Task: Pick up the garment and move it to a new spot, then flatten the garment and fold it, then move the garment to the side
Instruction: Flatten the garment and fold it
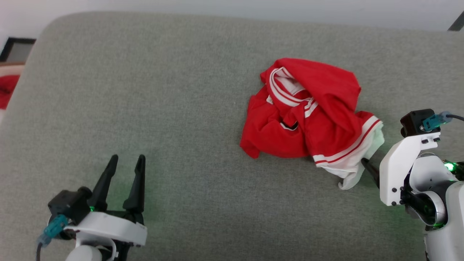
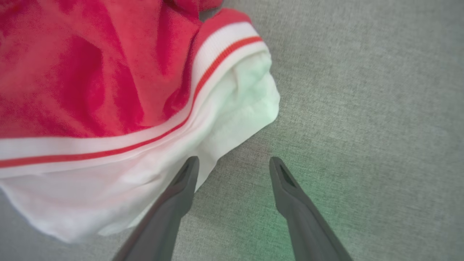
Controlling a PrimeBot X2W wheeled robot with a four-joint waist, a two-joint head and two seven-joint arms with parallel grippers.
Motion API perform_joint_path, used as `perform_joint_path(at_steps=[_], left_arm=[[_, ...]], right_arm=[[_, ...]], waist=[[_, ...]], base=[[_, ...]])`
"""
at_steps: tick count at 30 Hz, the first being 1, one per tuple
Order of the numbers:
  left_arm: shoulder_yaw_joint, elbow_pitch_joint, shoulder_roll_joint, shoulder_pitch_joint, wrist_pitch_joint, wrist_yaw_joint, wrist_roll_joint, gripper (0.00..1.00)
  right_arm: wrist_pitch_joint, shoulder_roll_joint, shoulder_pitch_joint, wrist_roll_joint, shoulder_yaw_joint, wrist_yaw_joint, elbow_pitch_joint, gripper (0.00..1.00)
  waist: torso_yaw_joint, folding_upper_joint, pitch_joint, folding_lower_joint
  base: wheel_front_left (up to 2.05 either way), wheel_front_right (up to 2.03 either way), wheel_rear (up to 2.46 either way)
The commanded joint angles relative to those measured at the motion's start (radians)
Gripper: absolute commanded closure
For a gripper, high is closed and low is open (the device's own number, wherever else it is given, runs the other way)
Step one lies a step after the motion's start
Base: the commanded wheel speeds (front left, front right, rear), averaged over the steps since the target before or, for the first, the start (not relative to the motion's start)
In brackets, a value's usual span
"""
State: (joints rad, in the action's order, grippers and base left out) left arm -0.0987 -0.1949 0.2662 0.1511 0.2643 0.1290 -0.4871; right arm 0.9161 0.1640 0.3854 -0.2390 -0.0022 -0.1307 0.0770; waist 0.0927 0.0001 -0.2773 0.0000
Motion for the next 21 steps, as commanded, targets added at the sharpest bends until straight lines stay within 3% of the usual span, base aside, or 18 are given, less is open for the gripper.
perform_joint_path(at_steps=[1, 9, 10, 12, 13, 21], left_arm=[[-0.002, -0.001, -0.002, 0.015, 0.000, 0.003, -0.007, 0.00], [-0.010, -0.007, -0.008, 0.047, 0.000, 0.003, -0.023, 0.00], [-0.011, -0.007, -0.009, 0.050, 0.000, 0.003, -0.024, 0.00], [-0.012, -0.008, -0.009, 0.052, -0.001, 0.003, -0.027, 0.00], [-0.012, -0.009, -0.010, 0.052, 0.000, 0.003, -0.029, 0.00], [-0.008, -0.011, -0.005, 0.049, 0.000, 0.003, -0.036, 0.00]], right_arm=[[0.022, -0.011, 0.016, 0.016, -0.011, 0.000, -0.013, 0.00], [0.108, -0.060, 0.004, 0.096, -0.039, 0.000, -0.060, 0.00], [0.109, -0.063, 0.003, 0.100, -0.039, 0.000, -0.061, 0.41], [0.110, -0.065, -0.001, 0.101, -0.040, 0.000, -0.063, 0.95], [0.106, -0.066, -0.004, 0.101, -0.040, 0.000, -0.063, 1.00], [0.041, -0.066, -0.008, 0.097, -0.090, 0.000, -0.081, 1.00]], waist=[[0.021, -0.0001, -0.036, 0.0000], [0.037, -0.0001, -0.068, 0.0000], [0.038, -0.0001, -0.070, 0.0000], [0.039, -0.0001, -0.074, 0.0000], [0.038, -0.0001, -0.074, 0.0000], [0.014, -0.0001, -0.072, 0.0000]], base=[[0.00, 0.00, 0.00], [0.00, 0.00, 0.00], [0.00, 0.00, 0.00], [0.00, 0.00, 0.00], [0.00, 0.00, 0.00], [0.00, 0.00, 0.00]])
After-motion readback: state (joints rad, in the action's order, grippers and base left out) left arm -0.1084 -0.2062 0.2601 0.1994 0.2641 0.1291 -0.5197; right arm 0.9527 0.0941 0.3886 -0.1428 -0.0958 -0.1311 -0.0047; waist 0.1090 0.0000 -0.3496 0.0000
